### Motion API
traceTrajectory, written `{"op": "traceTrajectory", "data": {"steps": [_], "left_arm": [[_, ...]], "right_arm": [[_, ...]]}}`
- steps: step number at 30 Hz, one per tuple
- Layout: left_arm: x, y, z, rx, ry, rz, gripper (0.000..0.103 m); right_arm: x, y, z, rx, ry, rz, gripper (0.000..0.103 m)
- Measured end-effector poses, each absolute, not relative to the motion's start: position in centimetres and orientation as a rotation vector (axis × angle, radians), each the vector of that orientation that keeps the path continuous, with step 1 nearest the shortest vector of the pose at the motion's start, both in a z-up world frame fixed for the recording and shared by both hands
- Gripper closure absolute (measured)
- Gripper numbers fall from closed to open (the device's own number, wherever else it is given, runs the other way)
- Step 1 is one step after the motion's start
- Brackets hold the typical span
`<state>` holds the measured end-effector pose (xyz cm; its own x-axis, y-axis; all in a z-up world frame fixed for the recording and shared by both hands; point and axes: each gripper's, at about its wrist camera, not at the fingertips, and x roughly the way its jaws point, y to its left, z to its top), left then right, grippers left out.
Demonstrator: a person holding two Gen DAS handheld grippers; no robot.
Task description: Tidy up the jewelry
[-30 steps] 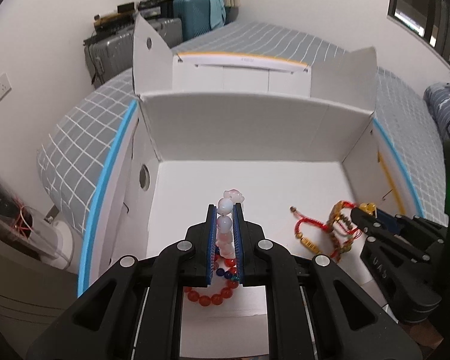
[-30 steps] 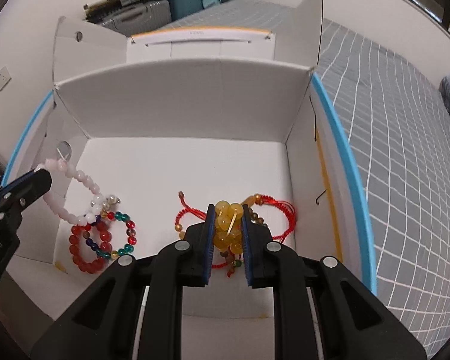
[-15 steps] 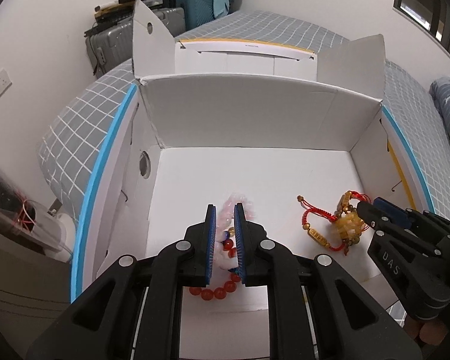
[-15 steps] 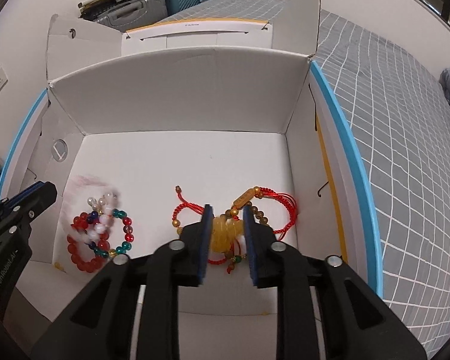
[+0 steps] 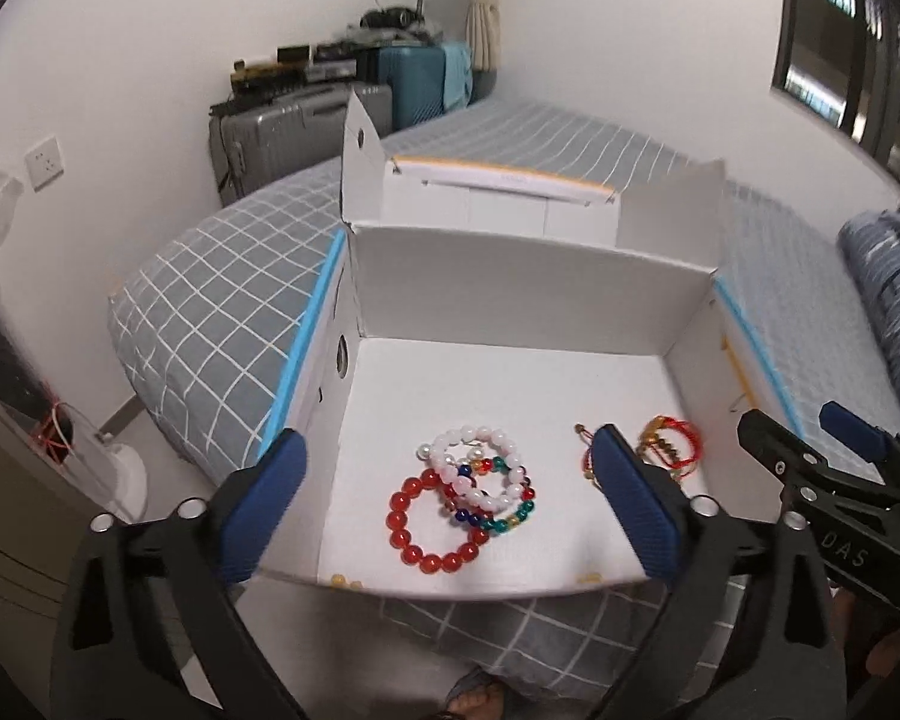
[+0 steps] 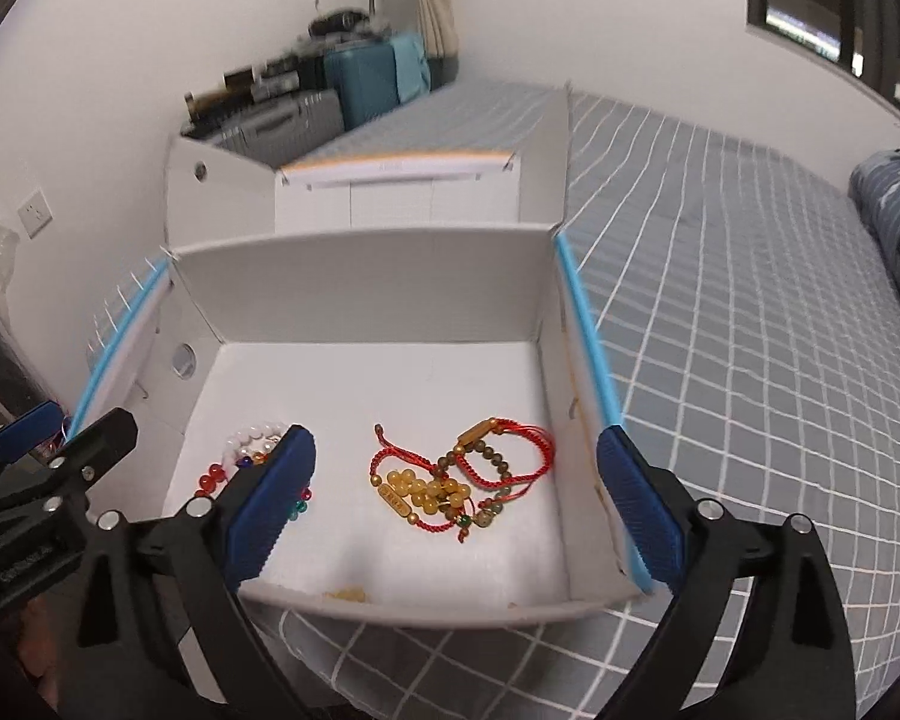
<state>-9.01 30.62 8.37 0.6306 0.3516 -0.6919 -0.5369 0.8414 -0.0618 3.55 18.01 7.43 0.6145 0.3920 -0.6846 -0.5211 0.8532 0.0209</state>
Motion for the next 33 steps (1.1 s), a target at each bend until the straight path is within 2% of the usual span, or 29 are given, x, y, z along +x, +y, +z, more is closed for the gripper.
{"op": "traceTrajectory", "data": {"steps": [5,14,33], "left_arm": [[-11.8,28.9,8.8,-0.229,0.681,0.531,0.006],[-14.8,26.5,7.7,-0.188,0.657,0.451,0.006],[-15.0,25.8,6.3,-0.179,0.659,0.472,0.006]], "right_arm": [[0.2,16.2,7.7,-0.176,0.665,0.534,0.008],[-3.6,13.9,6.3,-0.152,0.649,0.536,0.007],[-4.0,13.5,5.2,-0.165,0.656,0.517,0.007]]}}
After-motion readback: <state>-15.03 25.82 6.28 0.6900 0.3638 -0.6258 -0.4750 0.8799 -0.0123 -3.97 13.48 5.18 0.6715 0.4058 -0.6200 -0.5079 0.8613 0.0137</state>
